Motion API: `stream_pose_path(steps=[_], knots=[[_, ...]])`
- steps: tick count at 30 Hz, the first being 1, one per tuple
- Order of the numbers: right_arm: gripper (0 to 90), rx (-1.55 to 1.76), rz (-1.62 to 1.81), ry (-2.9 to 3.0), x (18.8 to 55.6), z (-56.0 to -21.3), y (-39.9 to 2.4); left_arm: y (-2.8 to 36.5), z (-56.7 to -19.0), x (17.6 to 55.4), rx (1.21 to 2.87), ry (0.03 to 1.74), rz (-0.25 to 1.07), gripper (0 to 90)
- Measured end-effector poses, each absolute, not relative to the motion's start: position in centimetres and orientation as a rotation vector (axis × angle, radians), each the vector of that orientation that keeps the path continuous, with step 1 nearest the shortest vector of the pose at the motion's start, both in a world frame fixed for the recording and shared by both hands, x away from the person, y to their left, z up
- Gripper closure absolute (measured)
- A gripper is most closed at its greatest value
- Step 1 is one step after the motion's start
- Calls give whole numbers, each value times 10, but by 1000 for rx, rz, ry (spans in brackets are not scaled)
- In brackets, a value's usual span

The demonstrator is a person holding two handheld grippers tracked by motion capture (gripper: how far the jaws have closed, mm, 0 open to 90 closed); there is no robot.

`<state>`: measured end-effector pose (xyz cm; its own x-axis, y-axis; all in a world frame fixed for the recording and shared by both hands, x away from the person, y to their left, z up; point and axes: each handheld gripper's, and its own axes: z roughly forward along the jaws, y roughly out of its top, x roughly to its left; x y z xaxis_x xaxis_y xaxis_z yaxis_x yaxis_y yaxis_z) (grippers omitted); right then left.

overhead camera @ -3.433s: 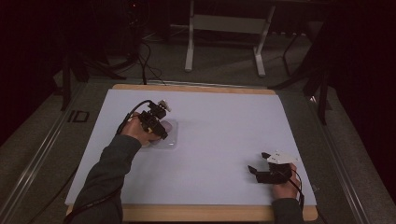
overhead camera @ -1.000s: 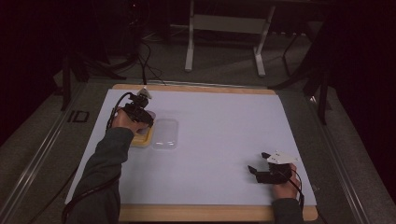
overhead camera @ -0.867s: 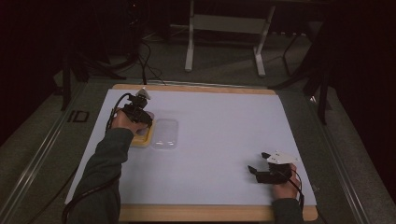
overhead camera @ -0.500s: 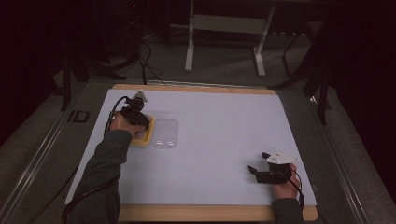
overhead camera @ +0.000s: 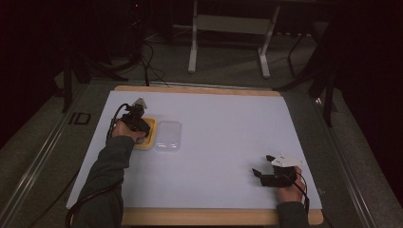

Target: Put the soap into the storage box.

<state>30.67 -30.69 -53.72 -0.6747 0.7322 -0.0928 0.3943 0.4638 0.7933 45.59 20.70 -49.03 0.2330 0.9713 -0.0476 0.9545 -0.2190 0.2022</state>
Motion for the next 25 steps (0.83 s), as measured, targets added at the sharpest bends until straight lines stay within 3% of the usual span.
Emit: stream_pose_path(steps=[9,13,25], knots=[[194,941,1079,2296,307,-537,-307,214,-487,452,2222,1789,86,395],[194,939,1078,2295,307,-537,-307,214,-481,448,2227,1754,131,344],[194,936,1076,2296,307,-537,-307,210,-456,427,2220,1559,295,314]])
